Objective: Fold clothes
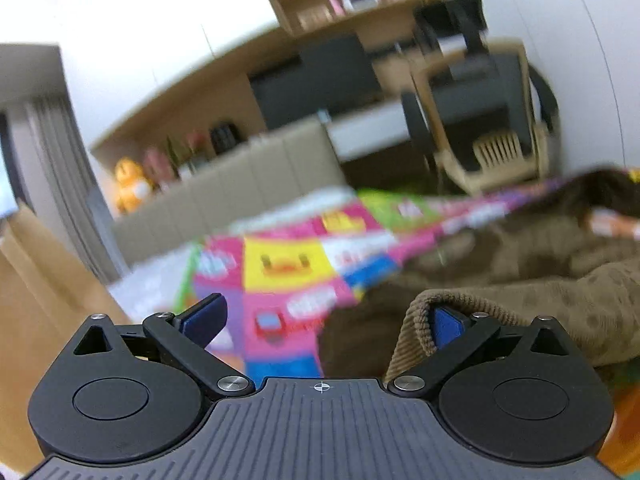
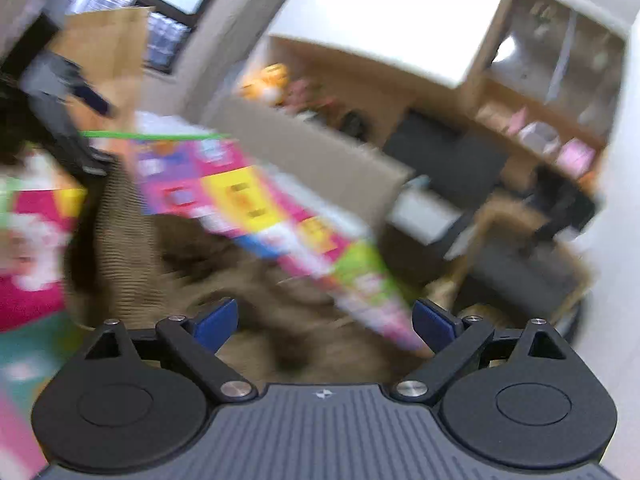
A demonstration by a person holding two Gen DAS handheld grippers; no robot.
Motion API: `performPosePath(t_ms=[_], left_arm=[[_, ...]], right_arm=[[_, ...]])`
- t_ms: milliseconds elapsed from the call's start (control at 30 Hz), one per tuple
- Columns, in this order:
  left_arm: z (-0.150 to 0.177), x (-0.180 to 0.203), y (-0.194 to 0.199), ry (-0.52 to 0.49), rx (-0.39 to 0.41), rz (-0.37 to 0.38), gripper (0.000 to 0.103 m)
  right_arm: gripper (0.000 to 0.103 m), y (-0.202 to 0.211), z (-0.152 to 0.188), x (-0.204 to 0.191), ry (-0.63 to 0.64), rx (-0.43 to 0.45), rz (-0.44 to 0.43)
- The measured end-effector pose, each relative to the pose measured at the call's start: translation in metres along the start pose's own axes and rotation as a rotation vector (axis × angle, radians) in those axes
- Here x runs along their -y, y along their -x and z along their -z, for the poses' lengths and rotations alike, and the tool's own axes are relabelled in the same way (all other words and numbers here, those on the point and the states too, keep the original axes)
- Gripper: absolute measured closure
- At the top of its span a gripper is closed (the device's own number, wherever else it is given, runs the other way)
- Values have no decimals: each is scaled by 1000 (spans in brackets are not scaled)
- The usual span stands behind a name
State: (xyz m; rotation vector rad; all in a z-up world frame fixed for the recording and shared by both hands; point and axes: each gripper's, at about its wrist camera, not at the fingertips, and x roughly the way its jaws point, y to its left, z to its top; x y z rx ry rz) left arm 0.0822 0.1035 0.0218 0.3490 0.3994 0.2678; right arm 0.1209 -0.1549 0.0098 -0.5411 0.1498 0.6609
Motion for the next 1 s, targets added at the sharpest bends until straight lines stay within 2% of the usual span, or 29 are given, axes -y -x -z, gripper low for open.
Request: performPosePath(t_ms=[100, 133, 200, 333, 433, 467, 533, 567, 767, 833, 900, 1000], left_arm=[[11, 2, -16, 20, -57, 27, 0], [9, 0, -16, 25, -48, 23, 0], [4, -5, -14, 34, -30, 15, 0], [-5, -13, -11, 52, 9, -3, 0], [-9, -20, 6, 22, 78, -71, 0], [-9, -20, 10, 6, 94, -92, 0], [-3, -12, 13, -27, 99, -90, 0], [0, -8, 15, -43, 99, -87, 0], [34, 28, 9, -92, -1, -5, 0], [46, 36, 6, -126, -39, 8, 0], [57, 42, 4, -188, -63, -3, 0], [66, 44, 5, -292, -66, -44, 0]], right_arm=[[8, -10, 13, -40, 67, -61, -116], [8, -16, 18, -54, 106, -86, -140], [8, -34, 28, -70, 166, -140, -130], [8, -46, 37, -42, 209, -171, 82], [8, -21, 25, 19, 105, -88, 338], [6, -13, 23, 34, 87, -66, 401], [6, -1, 24, 52, 72, -62, 472], [6, 0, 29, 54, 68, -75, 483], [6, -27, 94, 23, 79, -263, 358], [7, -33, 110, 14, 151, -305, 379], [7, -29, 115, 18, 209, -307, 465], [7, -8, 103, 45, 195, -254, 584]])
